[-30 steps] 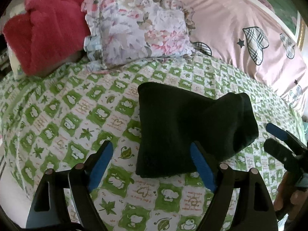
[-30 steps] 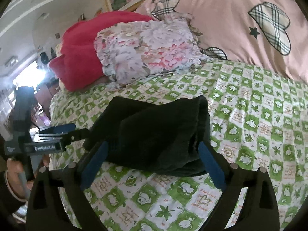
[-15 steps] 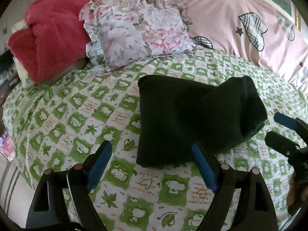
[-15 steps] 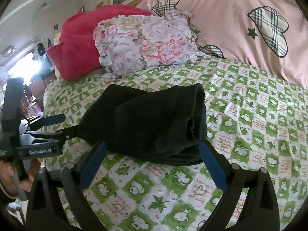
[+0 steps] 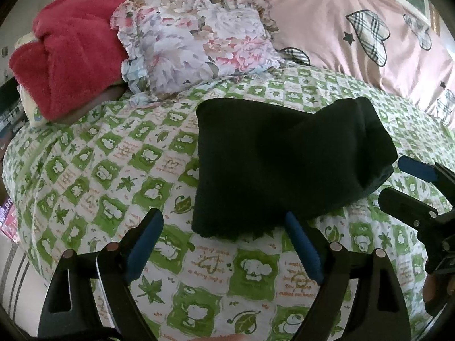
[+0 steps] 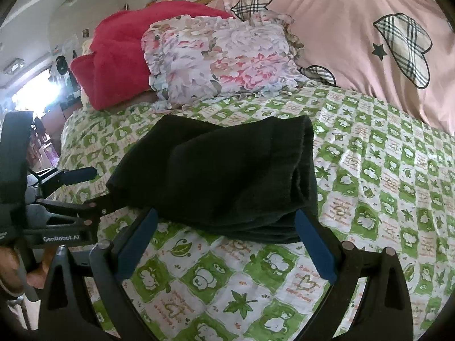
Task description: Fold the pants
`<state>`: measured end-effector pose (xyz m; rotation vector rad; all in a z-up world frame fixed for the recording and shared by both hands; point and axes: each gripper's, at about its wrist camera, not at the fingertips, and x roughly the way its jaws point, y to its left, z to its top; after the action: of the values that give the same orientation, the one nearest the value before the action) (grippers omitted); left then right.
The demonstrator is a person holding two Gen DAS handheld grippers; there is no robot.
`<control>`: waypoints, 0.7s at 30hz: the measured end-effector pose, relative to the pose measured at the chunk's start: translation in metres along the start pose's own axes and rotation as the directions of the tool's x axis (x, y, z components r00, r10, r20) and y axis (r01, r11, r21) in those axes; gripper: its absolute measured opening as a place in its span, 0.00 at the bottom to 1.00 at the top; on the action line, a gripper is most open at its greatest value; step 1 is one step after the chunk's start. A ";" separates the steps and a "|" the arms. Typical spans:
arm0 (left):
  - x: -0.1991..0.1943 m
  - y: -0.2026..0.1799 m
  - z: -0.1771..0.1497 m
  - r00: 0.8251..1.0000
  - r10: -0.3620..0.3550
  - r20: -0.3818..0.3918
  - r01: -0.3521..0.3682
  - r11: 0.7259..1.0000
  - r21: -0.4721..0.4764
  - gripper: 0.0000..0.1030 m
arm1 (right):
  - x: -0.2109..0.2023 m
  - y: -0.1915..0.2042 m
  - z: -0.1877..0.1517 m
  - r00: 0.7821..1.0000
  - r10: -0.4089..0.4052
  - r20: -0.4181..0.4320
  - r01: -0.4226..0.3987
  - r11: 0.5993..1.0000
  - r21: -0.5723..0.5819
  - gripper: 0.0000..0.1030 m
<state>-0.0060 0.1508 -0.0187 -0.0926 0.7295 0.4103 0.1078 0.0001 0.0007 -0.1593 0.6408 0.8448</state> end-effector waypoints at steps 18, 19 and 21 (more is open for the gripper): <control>0.000 0.007 -0.002 1.000 -0.015 0.021 0.016 1.000 -0.022 0.87 | 0.006 0.004 -0.001 1.000 0.015 0.001 -0.015 1.000 -0.002 0.94; 0.000 0.008 -0.002 1.000 -0.017 0.021 0.018 1.000 -0.024 0.87 | 0.007 0.004 -0.001 1.000 0.016 0.001 -0.016 1.000 -0.001 0.95; 0.000 0.008 -0.002 1.000 -0.019 0.023 0.019 0.999 -0.025 0.87 | 0.006 0.003 -0.001 1.000 0.014 0.000 -0.014 1.000 -0.002 0.95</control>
<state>-0.0104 0.1573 -0.0191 -0.1186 0.7009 0.4019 0.1078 0.0061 -0.0033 -0.1564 0.6417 0.8588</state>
